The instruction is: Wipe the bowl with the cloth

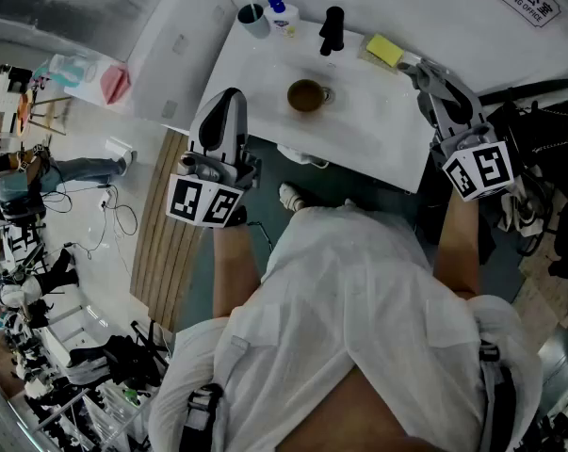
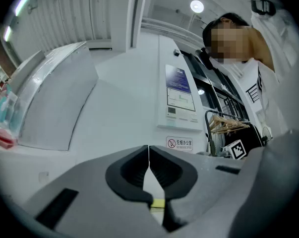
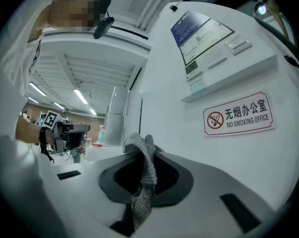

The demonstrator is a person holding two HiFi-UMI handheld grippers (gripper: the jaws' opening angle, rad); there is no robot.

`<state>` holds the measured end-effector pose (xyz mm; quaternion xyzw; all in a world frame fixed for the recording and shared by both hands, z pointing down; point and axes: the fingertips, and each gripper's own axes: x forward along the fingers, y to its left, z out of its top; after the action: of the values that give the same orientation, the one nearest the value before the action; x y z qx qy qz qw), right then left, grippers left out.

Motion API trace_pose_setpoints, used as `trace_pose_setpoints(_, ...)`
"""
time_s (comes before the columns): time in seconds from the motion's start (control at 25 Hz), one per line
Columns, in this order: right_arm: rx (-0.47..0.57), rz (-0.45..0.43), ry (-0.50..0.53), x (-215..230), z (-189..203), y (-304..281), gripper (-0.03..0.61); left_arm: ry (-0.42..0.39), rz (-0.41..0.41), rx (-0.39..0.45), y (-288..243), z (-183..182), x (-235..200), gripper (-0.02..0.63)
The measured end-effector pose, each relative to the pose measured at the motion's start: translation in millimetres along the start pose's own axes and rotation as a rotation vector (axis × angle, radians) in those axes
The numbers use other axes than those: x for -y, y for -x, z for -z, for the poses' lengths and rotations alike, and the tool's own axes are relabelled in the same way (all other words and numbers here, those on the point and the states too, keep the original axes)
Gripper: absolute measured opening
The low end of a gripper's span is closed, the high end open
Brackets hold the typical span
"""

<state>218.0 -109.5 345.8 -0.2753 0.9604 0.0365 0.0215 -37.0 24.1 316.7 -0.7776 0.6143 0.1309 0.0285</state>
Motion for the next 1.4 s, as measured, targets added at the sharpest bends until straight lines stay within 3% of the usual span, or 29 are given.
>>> trace_pose_setpoints(0.64, -0.011, -0.023, -0.007, -3.7, 3.7, -1.2, 0.044, 0.006, 0.001, -0.016, 1.1, 5.5, 3.9, 0.012)
trace_pose_setpoints(1.08, -0.019, -0.08, -0.077, -4.2, 7.1, -5.8, 0.044, 0.006, 0.011, -0.047, -7.1, 15.3, 11.1, 0.012)
trace_pose_setpoints(1.4, -0.057, -0.088, -0.076, -14.6, 19.9, -41.1, 0.044, 0.04, 0.029, -0.111, -17.0, 38.2, -15.4, 0.012)
